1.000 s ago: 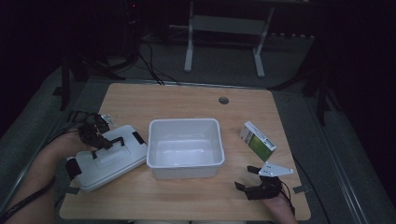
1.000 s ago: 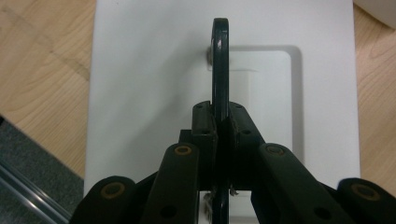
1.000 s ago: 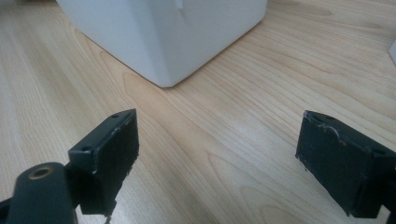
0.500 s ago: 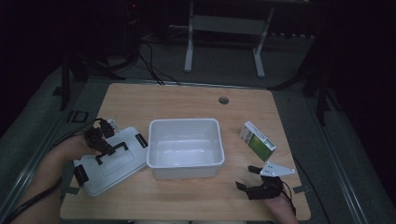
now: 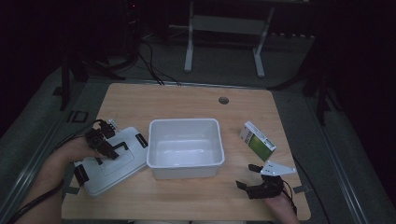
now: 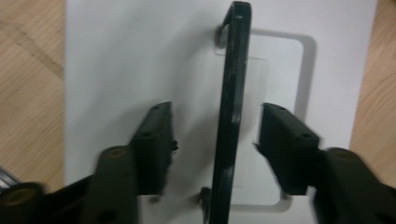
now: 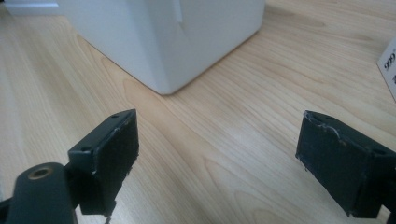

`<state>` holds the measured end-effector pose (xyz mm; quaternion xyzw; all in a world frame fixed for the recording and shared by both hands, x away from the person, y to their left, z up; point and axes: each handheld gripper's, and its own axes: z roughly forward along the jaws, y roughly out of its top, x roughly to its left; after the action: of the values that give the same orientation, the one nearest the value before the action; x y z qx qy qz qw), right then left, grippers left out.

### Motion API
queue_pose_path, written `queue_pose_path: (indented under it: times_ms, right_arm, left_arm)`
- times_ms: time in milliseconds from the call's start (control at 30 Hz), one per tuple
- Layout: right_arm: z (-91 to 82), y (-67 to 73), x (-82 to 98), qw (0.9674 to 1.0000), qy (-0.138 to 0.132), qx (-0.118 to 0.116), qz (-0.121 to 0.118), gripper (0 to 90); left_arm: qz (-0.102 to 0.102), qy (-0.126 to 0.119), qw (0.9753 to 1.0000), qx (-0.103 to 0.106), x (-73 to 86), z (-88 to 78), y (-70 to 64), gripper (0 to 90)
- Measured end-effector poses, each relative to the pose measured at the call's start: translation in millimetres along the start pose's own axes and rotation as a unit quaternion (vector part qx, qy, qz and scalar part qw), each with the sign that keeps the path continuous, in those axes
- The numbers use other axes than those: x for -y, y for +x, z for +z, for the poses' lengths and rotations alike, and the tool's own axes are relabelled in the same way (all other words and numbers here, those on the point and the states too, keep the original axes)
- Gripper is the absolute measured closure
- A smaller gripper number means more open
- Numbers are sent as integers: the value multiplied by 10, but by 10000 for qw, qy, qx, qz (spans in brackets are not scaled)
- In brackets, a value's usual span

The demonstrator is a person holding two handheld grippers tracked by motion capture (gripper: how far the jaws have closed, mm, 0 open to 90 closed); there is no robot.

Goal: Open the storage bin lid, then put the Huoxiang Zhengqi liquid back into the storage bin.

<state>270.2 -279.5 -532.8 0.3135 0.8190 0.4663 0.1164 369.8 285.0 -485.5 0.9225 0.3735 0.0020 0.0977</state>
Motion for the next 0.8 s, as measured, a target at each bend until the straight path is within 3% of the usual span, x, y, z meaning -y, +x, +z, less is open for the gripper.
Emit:
queue_pose_path:
  times_ms: [100,367,500,667,800]
  right_arm:
    - [-26,4,-53,10000,-41,56,-22,120]
    - [-106,38,-253,9991,62,136,-387,105]
    - [-155,-10,-325,9994,-13,113,-320,105]
    - [-319,-181,-570,9993,-118,315,-180,105]
    - [-402,-265,-756,9977,-81,622,-241,107]
  left_arm:
    - [131,17,9999,97,23,4,-18,306]
    - [34,-216,9997,-65,82,-114,-17,304]
    - [30,-231,9997,-92,88,-128,-37,304]
    - [29,-215,9997,-109,78,-148,-41,304]
    - [-12,-280,9996,-98,80,-168,-31,304]
